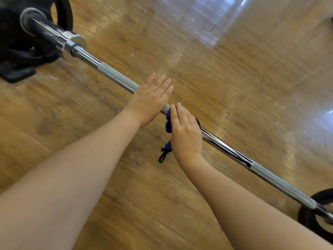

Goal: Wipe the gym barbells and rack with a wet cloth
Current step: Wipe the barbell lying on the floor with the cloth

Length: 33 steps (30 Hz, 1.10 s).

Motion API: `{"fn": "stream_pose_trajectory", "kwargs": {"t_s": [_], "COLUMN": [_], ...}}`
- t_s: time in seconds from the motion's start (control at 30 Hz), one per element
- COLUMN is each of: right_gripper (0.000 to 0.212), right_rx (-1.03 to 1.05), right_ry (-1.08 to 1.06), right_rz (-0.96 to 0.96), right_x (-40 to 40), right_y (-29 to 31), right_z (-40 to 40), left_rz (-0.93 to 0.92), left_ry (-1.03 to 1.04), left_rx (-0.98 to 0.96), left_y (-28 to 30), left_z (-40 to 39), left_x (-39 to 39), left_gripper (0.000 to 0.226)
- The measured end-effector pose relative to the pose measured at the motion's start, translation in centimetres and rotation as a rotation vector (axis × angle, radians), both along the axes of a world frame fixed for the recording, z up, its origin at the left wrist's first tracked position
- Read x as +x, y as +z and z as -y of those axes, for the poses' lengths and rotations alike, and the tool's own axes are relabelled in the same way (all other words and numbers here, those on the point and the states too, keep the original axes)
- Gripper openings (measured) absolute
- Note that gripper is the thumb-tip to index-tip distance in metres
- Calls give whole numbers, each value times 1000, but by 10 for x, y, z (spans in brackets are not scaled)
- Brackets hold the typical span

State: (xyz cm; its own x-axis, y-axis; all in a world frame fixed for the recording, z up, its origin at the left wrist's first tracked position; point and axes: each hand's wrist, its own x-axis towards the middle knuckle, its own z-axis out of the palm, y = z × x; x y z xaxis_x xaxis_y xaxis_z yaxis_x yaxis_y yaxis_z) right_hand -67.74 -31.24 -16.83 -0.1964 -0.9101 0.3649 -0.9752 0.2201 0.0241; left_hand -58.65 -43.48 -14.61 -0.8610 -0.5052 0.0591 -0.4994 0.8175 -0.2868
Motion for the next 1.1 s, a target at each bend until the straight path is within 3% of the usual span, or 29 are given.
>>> {"fn": "stream_pose_trajectory", "kwargs": {"t_s": [0.1, 0.2, 0.4, 0.63, 0.83, 0.97, 1.1], "right_gripper": [71, 74, 62, 62, 56, 43, 44], "right_rx": [12, 36, -45, -43, -26, 4, 105], "right_ry": [-62, -78, -190, -31, -127, -254, -176], "right_rz": [-21, -48, 83, 43, 33, 203, 143], "right_x": [-15, -27, -7, -11, -35, -7, 12], "right_y": [1, 3, 3, 10, 15, 20, 25], "right_z": [-31, -51, -12, -6, -52, -20, 14], "left_rz": [8, 56, 216, 101, 47, 73, 29], "left_ry": [-39, -29, -43, -17, -40, -52, -13], "left_rx": [-43, 57, 131, 100, 0, -3, 29], "left_y": [2, 9, 21, 13, 5, 7, 7], "left_z": [1, 4, 11, 7, -1, -8, -4], "left_x": [-5, -11, -20, -13, -6, -9, -7], "left_gripper": [55, 56, 59, 66, 65, 62, 65]}}
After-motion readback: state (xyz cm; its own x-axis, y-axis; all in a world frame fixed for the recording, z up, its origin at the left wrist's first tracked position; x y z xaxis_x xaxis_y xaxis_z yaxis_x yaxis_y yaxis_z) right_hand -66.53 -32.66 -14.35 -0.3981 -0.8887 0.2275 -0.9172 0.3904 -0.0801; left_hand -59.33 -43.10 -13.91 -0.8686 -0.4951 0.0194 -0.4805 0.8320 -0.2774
